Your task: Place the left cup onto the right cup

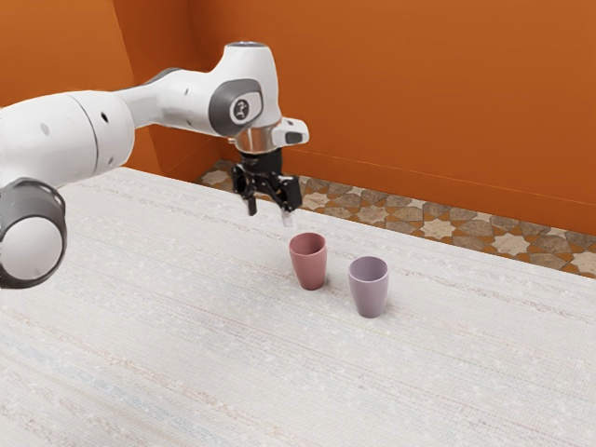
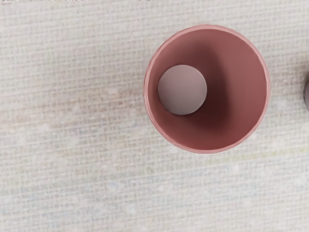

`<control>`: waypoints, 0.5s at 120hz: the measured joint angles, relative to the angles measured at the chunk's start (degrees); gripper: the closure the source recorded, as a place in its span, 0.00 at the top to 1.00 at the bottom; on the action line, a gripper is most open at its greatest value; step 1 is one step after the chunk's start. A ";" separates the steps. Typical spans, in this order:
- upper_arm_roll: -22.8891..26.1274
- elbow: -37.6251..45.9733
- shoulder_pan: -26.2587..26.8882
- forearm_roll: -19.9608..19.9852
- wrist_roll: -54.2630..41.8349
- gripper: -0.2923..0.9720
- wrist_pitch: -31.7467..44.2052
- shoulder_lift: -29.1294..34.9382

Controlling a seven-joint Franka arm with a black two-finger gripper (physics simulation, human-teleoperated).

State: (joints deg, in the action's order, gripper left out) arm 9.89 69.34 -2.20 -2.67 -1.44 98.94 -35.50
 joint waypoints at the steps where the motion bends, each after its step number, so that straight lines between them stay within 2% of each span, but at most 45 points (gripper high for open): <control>1: 0.02 -0.07 0.00 0.00 -0.03 0.76 0.00 -0.11; 60: 0.39 -6.61 -0.02 -0.06 -1.85 0.75 0.02 -7.24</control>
State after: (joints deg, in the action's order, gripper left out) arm 10.28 62.73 -2.22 -2.73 -3.29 98.96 -42.74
